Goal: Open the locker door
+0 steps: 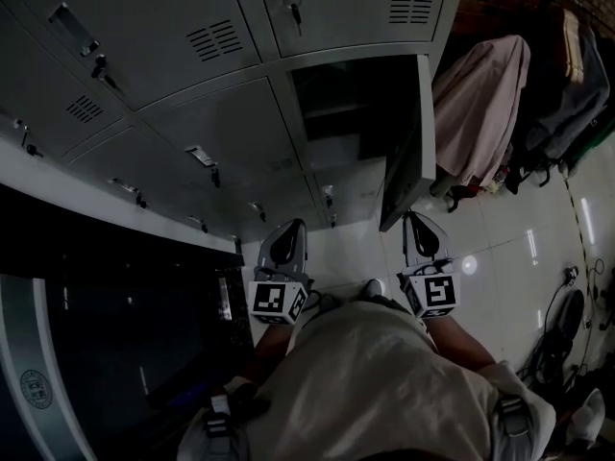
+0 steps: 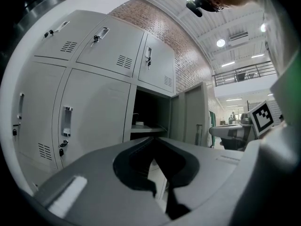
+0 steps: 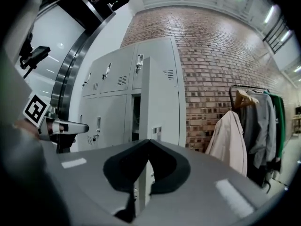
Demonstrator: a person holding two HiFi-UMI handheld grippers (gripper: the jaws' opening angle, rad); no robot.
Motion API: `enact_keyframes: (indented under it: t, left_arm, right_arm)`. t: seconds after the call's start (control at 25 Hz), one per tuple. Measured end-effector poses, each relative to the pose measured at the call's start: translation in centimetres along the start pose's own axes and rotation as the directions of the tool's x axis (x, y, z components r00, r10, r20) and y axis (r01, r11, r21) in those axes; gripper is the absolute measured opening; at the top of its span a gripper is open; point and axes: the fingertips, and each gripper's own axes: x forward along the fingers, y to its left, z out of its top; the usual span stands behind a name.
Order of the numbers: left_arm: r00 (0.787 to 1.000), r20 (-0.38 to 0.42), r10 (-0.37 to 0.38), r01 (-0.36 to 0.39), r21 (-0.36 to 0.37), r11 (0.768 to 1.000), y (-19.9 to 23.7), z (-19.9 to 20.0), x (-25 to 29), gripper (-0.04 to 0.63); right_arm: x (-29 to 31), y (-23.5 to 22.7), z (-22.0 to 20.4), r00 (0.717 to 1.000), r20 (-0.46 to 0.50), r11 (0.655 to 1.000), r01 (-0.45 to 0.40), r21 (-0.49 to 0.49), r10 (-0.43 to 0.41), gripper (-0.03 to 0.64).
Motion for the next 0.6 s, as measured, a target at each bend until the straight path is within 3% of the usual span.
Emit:
enact_keyframes:
  t: [0.44, 0.6]
  left_arm:
    - [1.0, 0.006, 0.03, -0.03, 0.045, 0.999, 0.4, 0.5, -3.1, 0.02]
    - [1.0, 0.009, 0.011, -0.011, 0.052, 0.999, 0.4, 0.5, -4.2, 0.02]
  right_arm:
    - [-2.7, 2.2, 1.3, 0.999, 0.036, 0.999, 0.018, 0.036, -0.019, 0.0]
    - [-3.7, 3.6, -0.2, 0.997, -0.069, 0.999, 0.022, 0.04, -0.02, 0.0]
